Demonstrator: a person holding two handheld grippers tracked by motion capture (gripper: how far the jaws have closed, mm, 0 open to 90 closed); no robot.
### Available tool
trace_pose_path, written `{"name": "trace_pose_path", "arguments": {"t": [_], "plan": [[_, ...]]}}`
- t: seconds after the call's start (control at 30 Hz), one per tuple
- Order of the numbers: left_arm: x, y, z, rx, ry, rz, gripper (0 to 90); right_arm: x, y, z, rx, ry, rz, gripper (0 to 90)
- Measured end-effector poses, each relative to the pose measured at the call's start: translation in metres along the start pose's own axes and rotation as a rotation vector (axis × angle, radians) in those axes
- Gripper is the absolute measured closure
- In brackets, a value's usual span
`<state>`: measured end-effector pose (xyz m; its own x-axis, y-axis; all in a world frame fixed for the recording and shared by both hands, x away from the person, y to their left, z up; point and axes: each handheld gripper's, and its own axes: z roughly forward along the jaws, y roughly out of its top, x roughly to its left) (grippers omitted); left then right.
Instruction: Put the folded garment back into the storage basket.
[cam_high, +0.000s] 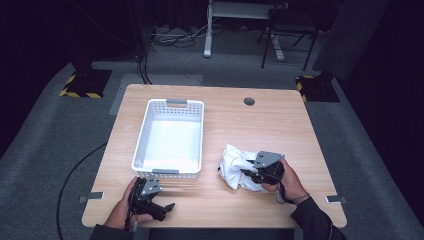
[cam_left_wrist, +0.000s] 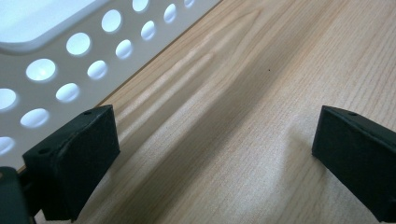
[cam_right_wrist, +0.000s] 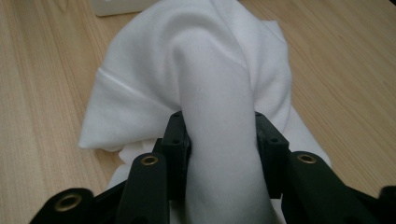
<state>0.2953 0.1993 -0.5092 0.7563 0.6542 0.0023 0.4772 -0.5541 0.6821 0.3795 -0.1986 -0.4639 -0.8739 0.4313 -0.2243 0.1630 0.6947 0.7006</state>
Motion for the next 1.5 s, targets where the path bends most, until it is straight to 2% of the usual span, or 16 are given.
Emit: {"name": "trace_pose_path", "arguments": {"t": [0.3, 0.43, 0.83, 1.5], "plan": [[0.000, 0.000, 0.000, 0.000, 0.000, -0.001, 0.5, -0.003, 0.007, -0.010, -0.014, -0.021, -0.003, 64.2], [0.000, 0.000, 0.000, 0.000, 0.000, 0.000, 0.5, -0.005, 0.011, -0.013, -0.003, -0.032, -0.020, 64.2], [0.000, 0.000, 0.000, 0.000, 0.000, -0.001, 0.5, -0.008, 0.027, -0.023, -0.020, -0.058, -0.040, 64.2], [0.000, 0.000, 0.000, 0.000, 0.000, 0.000, 0.5, -0.014, 0.050, -0.029, -0.041, -0.055, -0.062, 64.1]]}}
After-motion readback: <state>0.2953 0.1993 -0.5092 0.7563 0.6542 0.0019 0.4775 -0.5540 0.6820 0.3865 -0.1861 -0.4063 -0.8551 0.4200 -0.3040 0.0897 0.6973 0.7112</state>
